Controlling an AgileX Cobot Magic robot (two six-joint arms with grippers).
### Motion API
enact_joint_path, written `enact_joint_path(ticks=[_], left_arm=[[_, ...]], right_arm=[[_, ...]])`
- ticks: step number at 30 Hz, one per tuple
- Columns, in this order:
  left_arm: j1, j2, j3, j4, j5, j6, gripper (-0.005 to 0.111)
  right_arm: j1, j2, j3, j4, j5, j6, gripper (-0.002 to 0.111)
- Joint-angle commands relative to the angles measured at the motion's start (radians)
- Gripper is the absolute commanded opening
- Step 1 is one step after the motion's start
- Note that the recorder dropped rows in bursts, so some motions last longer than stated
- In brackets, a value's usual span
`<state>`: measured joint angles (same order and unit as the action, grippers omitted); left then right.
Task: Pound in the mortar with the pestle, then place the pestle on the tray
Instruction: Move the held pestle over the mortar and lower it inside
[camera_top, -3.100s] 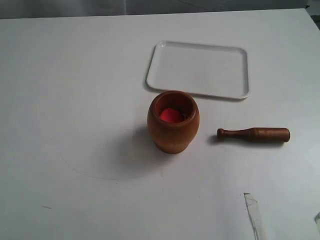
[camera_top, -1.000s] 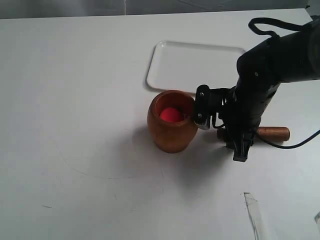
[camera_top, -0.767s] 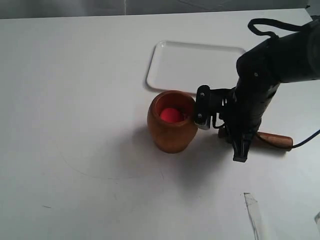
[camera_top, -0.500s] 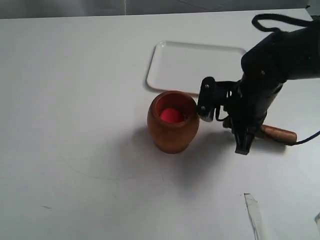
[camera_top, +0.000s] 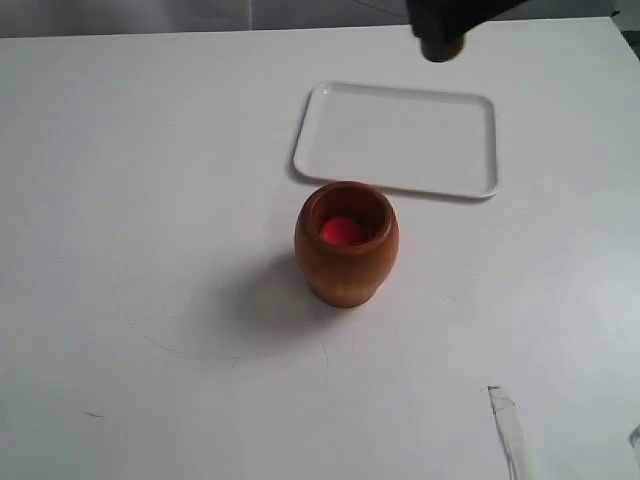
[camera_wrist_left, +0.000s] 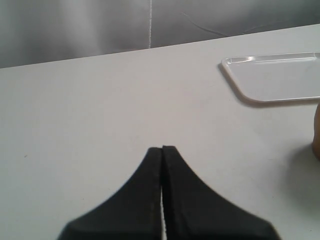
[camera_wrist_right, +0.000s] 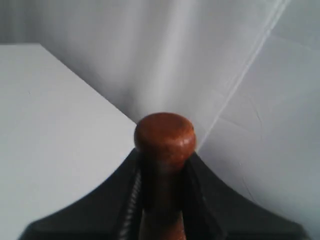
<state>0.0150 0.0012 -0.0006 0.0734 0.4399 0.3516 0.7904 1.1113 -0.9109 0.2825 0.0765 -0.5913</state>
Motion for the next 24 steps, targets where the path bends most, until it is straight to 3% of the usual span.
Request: enact_joint_path(ticks=[1,4,6,12,14,17,24], left_arm=[[-0.008,-0.001,0.001,-0.007,-0.003,-0.008,0.0],[-0.008,-0.001,0.001,-0.007,-0.003,-0.008,0.0],[-0.008,-0.001,0.001,-0.007,-0.003,-0.008,0.0],[-0.008,-0.001,0.001,-0.007,-0.003,-0.008,0.0],[-0.008,-0.001,0.001,-0.007,-0.003,-0.008,0.0],[-0.008,-0.001,0.001,-0.007,-0.003,-0.008,0.0],[-0.008,-0.001,0.001,-0.007,-0.003,-0.008,0.0]], right_arm=[[0.173,0.013,0.194,0.082,-0.466,0.024,0.0],[0.239,0.013,0.447,-0.022,-0.918,0.283,0.0],[0.237,0.013,0.573,-0.058,-1.067,0.397,0.0],[0.237,0.035,0.634,-0.067,-1.089,0.432,0.0],[0.237,0.123,0.634,-0.087,-1.108,0.451,0.0],[0.237,0.338,0.634,-0.1,-1.298,0.541,0.0],[0.237,0.605,0.617,-0.104,-1.298,0.591,0.0]])
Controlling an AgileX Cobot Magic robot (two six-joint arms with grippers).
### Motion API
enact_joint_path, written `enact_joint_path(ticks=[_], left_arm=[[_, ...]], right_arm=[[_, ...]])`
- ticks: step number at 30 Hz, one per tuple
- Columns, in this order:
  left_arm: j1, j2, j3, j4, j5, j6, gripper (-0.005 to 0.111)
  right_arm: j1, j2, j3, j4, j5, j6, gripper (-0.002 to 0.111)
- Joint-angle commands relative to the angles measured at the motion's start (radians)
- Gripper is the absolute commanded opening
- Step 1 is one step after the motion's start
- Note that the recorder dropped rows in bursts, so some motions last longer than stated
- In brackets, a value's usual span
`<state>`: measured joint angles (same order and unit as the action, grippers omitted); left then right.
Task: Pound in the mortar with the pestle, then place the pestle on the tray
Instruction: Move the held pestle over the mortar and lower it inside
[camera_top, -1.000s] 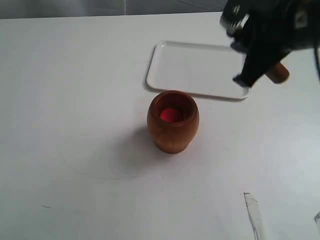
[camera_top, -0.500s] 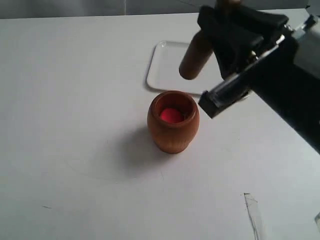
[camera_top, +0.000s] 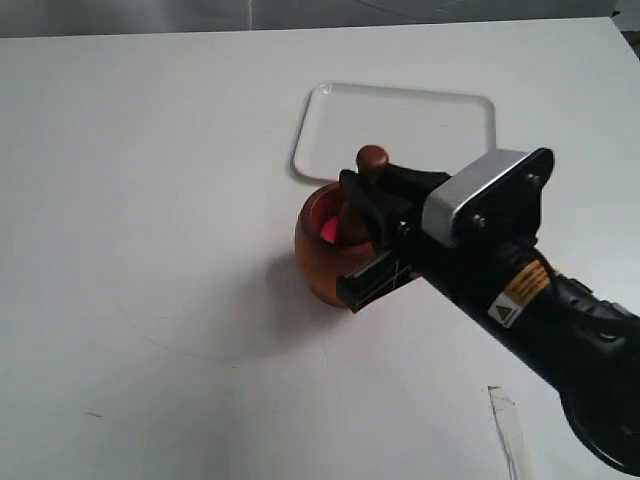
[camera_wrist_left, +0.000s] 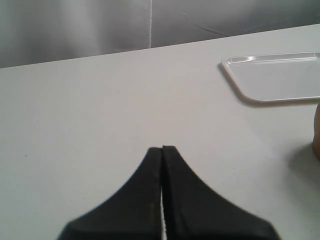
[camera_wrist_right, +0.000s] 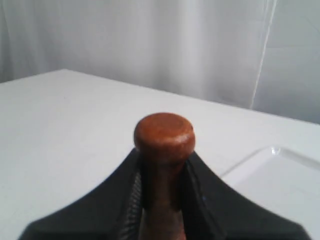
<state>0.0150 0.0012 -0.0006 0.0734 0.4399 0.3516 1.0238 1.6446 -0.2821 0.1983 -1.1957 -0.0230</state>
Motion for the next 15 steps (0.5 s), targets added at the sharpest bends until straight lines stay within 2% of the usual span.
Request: enact_joint_path(ticks=[1,6,12,15], left_arm=[[-0.008,-0.001,0.001,-0.007,-0.003,-0.008,0.0],[-0.008,-0.001,0.001,-0.007,-0.003,-0.008,0.0],[-0.008,-0.001,0.001,-0.007,-0.003,-0.008,0.0],[-0.008,-0.001,0.001,-0.007,-0.003,-0.008,0.0]], right_arm=[[0.004,0.087,-0.02,-0.023,-0.025,0.028,0.0],[0.002,0.045,-0.044,-0.019,-0.025,0.005,0.0],[0.002,-0.196,-0.108,-0.02,-0.025,-0.12,0.0],[0.002,-0.307,-0.145,-0.027,0.106,-0.183,0.0]])
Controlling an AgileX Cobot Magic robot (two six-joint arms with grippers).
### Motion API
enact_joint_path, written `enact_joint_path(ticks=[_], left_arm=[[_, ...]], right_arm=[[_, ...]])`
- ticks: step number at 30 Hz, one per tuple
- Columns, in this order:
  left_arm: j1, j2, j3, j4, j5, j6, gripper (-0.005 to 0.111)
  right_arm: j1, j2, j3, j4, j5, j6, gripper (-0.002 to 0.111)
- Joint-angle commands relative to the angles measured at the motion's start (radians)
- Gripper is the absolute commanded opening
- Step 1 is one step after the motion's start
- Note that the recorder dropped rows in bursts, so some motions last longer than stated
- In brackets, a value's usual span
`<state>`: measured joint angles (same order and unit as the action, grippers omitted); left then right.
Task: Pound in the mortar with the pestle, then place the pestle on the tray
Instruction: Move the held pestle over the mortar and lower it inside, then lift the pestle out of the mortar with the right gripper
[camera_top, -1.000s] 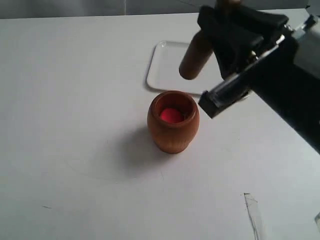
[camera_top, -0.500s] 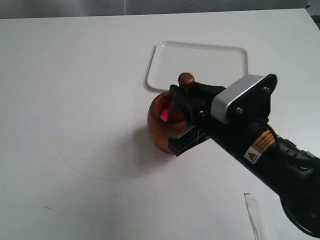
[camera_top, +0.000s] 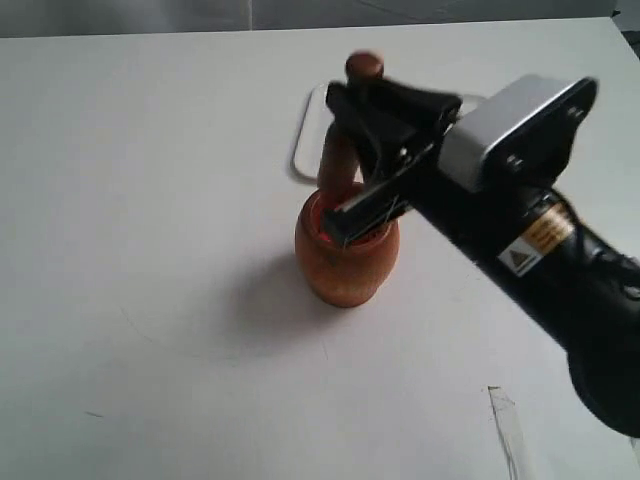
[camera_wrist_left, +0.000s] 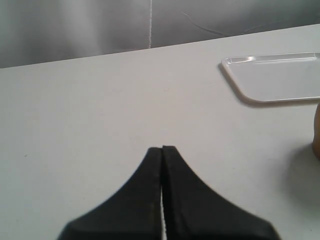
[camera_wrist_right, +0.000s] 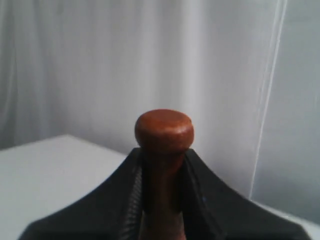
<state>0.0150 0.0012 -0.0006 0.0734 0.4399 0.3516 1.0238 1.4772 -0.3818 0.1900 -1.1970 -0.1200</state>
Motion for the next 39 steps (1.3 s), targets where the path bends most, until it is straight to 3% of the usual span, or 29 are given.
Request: enact_joint_path(ticks=[1,8,21,25,31,39], left_arm=[[-0.008,-0.001,0.001,-0.007,-0.003,-0.008,0.0],[-0.008,-0.001,0.001,-0.007,-0.003,-0.008,0.0],[-0.008,-0.001,0.001,-0.007,-0.003,-0.008,0.0],[-0.008,-0.001,0.001,-0.007,-0.003,-0.008,0.0],[-0.008,-0.001,0.001,-0.007,-0.003,-0.008,0.0],[-0.008,-0.001,0.001,-0.007,-0.003,-0.008,0.0]], right_arm=[[0.002,-0.171,-0.056,-0.019,0.166,-0.102,0.0],[0.002,-0.136,-0.058,0.026,0.286,-0.146,0.0],[0.002,0.225,-0.058,0.028,0.209,-0.04,0.0],[0.002,0.134,-0.058,0.028,0.109,-0.04,0.0],[0.002,-0.173,-0.058,-0.031,0.09,-0.109,0.0],[0.002,-0.39,-0.058,-0.016,0.331,-0.214,0.0]])
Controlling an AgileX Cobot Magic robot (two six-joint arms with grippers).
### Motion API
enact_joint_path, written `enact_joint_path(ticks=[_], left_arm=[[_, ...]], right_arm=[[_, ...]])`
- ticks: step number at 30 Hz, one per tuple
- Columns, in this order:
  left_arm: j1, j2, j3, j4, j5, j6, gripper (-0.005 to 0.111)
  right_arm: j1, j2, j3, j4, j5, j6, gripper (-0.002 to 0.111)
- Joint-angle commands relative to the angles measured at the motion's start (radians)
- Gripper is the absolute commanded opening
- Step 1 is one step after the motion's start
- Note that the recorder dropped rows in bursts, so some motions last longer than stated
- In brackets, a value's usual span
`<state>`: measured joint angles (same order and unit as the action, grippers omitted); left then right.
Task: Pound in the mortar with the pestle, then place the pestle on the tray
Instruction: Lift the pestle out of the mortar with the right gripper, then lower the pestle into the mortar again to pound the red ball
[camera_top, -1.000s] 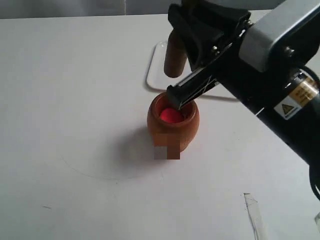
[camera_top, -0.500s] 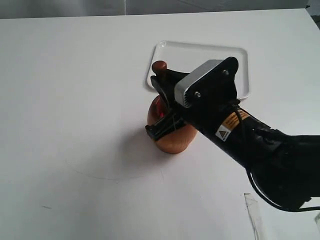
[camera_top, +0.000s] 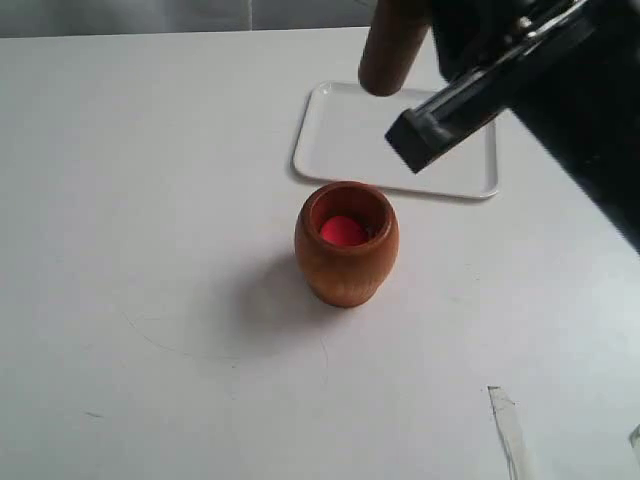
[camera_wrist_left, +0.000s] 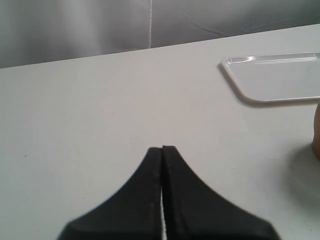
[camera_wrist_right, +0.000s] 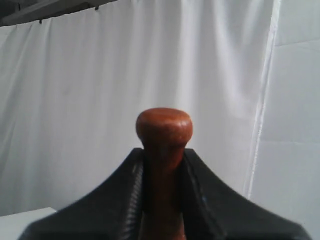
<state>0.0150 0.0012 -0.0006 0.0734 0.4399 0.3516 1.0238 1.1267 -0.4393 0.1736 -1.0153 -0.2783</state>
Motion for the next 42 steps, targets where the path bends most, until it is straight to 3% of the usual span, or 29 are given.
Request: enact_joint_path(ticks=[1,19,27,35,42], left_arm=[[-0.008,-0.001,0.001,-0.007,-0.003,-0.008,0.0],[-0.008,-0.001,0.001,-0.007,-0.003,-0.008,0.0],[-0.008,-0.001,0.001,-0.007,-0.003,-0.008,0.0],[-0.008,-0.001,0.001,-0.007,-0.003,-0.008,0.0],[-0.008,-0.001,0.001,-0.007,-0.003,-0.008,0.0]], right_arm=[[0.002,-0.031,-0.001,0.001,0.18,-0.056,0.0],[0.002,0.586,-0.001,-0.01,0.122,0.116,0.0],[0.002,0.398,-0.001,-0.049,-0.104,0.122,0.0],[0.002,0.053,-0.001,-0.085,-0.032,0.064,0.0],[0.002,0.065,-0.001,-0.04,0.071,0.002,0.0]])
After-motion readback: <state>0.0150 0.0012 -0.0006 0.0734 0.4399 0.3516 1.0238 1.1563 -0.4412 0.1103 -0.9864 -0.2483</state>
